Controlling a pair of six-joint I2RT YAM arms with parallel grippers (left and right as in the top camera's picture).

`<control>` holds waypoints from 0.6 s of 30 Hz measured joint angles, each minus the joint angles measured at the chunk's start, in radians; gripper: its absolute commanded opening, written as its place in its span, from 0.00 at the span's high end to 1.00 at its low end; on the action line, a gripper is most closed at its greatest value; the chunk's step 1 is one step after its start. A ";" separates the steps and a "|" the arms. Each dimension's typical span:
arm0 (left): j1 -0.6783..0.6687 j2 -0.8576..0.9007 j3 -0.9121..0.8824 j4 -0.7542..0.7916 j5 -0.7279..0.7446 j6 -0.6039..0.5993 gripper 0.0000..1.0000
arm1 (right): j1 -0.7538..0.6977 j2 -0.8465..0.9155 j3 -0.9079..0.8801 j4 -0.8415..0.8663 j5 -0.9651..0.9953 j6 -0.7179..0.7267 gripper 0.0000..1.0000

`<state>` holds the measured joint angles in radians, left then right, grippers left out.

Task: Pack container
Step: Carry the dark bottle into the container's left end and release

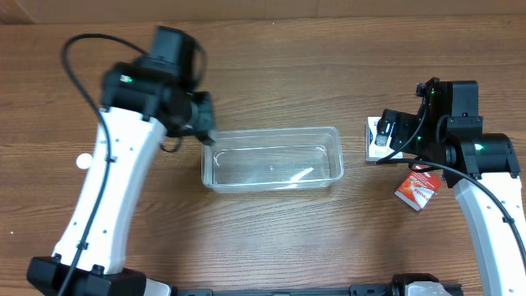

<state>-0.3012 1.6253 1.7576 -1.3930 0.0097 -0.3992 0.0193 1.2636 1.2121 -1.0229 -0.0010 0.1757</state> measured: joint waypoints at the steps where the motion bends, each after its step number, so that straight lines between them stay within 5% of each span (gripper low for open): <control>1: -0.041 0.006 -0.001 0.001 -0.003 -0.018 0.96 | 0.000 0.000 0.000 0.000 0.000 0.000 0.00; 5: -0.129 0.044 -0.055 0.012 -0.024 -0.087 0.96 | 0.000 0.000 0.000 -0.005 0.000 0.000 0.00; 18: -0.093 0.167 -0.281 0.247 -0.077 -0.122 0.96 | 0.000 0.000 0.000 -0.010 0.001 0.000 0.00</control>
<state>-0.3946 1.7920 1.4765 -1.1461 -0.0673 -0.5217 0.0193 1.2636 1.2121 -1.0328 -0.0002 0.1761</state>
